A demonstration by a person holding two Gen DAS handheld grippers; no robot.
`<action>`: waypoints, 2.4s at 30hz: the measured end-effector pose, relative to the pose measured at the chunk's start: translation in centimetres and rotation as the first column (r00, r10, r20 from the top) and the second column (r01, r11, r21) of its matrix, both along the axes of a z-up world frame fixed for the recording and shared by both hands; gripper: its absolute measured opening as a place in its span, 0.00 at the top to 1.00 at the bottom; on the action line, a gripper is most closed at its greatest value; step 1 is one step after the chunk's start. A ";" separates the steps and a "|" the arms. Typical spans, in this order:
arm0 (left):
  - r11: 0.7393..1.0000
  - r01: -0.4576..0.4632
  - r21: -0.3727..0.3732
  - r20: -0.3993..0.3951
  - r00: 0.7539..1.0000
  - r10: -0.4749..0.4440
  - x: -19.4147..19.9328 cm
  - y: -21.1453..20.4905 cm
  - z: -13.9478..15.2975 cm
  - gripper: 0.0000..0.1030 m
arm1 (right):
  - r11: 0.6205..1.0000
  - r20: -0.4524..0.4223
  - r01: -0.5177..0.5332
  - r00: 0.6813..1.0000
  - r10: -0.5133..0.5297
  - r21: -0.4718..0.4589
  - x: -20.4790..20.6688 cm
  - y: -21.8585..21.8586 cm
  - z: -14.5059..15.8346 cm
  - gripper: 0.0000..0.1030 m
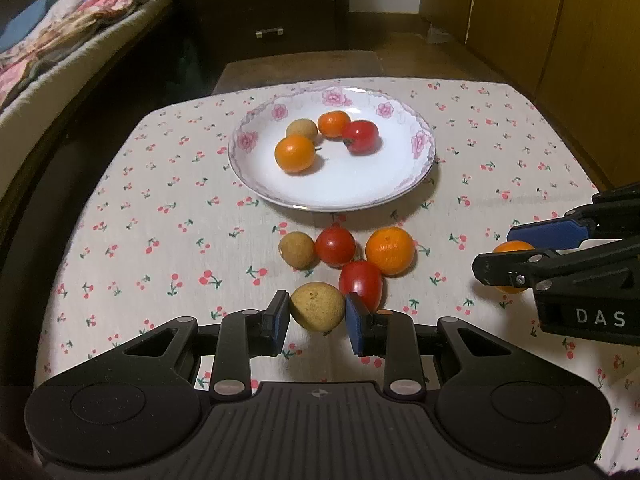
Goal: Organize fruits
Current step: 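Carry the brown fruit and orange in both tools over the white bowl, then open the left tool over the bowl while the right tool releases the orange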
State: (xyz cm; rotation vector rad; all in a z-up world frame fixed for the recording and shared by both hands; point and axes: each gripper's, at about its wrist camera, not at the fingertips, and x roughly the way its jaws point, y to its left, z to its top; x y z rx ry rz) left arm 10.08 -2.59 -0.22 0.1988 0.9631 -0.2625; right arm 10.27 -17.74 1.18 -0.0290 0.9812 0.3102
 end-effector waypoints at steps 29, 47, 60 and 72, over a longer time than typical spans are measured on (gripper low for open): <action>0.999 -0.013 -0.033 0.052 0.999 0.015 3.5 -0.6 2.4 0.63 | 0.999 0.065 0.026 0.997 -0.028 0.033 3.7 0.0 2.1 0.67; 0.999 -0.024 -0.024 0.055 0.998 0.025 5.5 -0.8 2.3 0.63 | 0.998 0.072 0.039 0.997 -0.043 0.050 6.1 0.1 2.0 0.67; 0.999 -0.036 -0.026 0.053 0.998 0.038 7.1 -1.0 2.1 0.63 | 0.998 0.070 0.033 0.997 -0.038 0.058 7.7 0.4 1.8 0.67; 0.998 -0.052 -0.026 0.027 0.998 0.053 8.3 -1.4 1.1 0.65 | 0.997 0.058 0.033 0.998 -0.037 0.067 9.7 0.4 0.6 0.67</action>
